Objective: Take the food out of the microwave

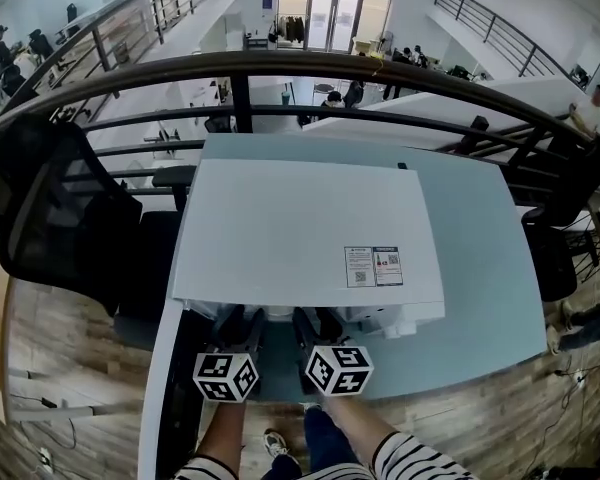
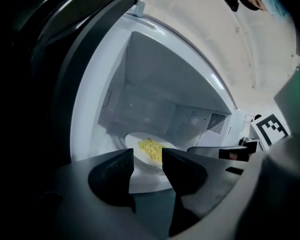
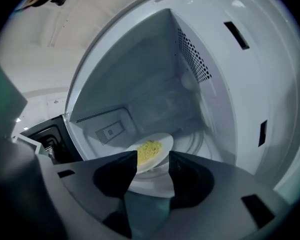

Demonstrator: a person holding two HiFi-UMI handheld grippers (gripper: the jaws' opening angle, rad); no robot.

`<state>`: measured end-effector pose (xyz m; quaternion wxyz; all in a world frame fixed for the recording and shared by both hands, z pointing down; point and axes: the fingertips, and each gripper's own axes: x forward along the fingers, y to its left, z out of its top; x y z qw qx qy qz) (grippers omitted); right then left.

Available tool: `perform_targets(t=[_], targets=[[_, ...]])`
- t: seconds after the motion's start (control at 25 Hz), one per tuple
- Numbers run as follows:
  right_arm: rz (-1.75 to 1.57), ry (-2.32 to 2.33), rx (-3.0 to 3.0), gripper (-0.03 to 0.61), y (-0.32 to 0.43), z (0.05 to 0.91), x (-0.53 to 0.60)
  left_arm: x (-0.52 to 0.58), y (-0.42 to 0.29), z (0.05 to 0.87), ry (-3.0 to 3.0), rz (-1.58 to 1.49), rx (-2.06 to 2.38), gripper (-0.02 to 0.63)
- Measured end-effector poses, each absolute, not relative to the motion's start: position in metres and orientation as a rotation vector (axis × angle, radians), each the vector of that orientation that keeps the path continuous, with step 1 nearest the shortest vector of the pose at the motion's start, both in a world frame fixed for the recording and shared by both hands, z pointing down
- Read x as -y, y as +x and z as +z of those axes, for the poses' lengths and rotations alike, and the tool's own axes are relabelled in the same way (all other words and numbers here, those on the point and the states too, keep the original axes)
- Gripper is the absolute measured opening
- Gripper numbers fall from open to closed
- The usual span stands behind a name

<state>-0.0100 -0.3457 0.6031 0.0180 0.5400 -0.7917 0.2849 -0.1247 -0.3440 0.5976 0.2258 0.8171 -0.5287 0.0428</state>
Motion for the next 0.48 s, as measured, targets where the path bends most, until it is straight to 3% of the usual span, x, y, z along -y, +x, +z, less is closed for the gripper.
perform_targets(t=[0.48], targets=[[0.919,1.728,2.37,0.193,-0.01,0.613,0.375,0.366,-0.126,0.611,2.193,0.145,1.457,0.173]])
